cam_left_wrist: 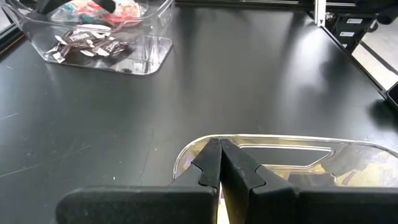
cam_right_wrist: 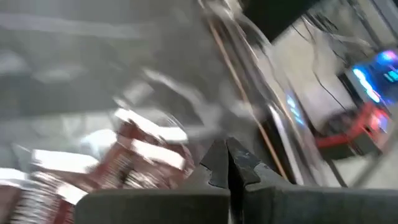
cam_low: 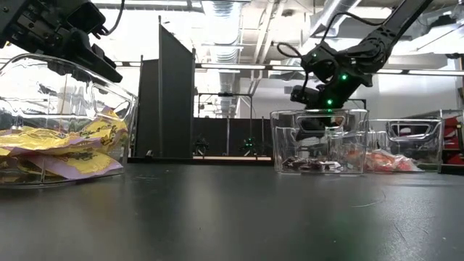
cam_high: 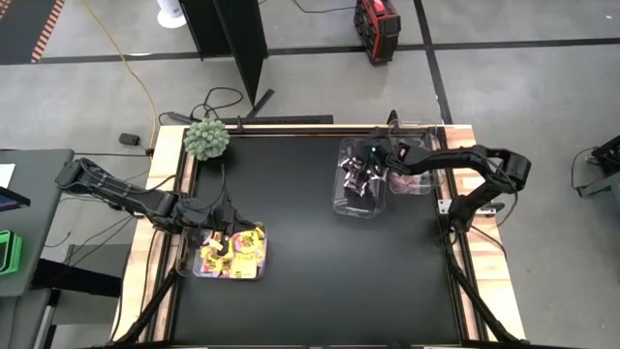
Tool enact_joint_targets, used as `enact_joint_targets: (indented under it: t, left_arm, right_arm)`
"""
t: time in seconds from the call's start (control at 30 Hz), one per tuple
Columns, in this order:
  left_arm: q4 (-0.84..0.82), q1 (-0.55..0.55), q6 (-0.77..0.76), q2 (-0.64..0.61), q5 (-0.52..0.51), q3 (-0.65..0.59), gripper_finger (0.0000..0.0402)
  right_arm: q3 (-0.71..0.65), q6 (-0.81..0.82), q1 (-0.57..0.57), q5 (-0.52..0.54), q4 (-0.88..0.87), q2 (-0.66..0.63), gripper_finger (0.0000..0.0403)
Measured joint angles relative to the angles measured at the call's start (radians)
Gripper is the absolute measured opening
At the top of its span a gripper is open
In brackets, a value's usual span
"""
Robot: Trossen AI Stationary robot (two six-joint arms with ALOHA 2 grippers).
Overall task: Sort candy
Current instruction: Move the bottom right transparent container to the left side of the top right transparent container
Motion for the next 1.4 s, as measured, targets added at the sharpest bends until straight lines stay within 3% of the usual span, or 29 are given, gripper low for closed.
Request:
enact_joint_targets:
  t: [0.1,0.43,0.6,0.73,0.93,1.03,1.17,1.3,1.4]
  left_arm:
    - [0.0,0.0,0.0,0.0,0.0,0.0,0.0]
    - [-0.001,0.0,-0.011,0.0,0.001,0.0,0.0]
    - [-0.001,0.0,-0.012,0.0,0.001,0.0,0.0]
    - [0.0,0.0,-0.01,0.0,-0.001,0.0,0.0]
    - [0.014,0.0,-0.001,0.0,-0.002,0.0,0.0]
    - [0.034,0.0,0.019,0.0,-0.003,0.0,0.0]
    - [0.037,0.0,0.037,0.0,-0.003,0.0,0.0]
    - [0.038,0.0,0.038,0.0,-0.003,0.0,0.0]
    - [0.039,0.0,0.038,0.0,-0.003,0.0,0.0]
  right_arm:
    - [0.001,-0.002,0.019,-0.056,0.028,0.0,0.0007]
    - [0.021,0.031,0.166,-0.06,0.006,-0.04,0.0007]
    - [0.023,0.058,0.285,-0.047,0.018,-0.16,0.0007]
    - [0.025,0.128,0.406,-0.145,-0.035,-0.233,0.0007]
    - [0.024,0.242,0.602,-0.166,-0.119,-0.175,0.0007]
    - [0.024,0.293,0.695,-0.116,-0.115,-0.112,0.0007]
    - [0.024,0.392,0.778,0.033,-0.123,-0.043,0.0007]
    - [0.023,0.504,0.784,0.201,-0.218,-0.01,0.0007]
    - [0.023,0.593,0.765,0.271,-0.297,-0.011,0.0007]
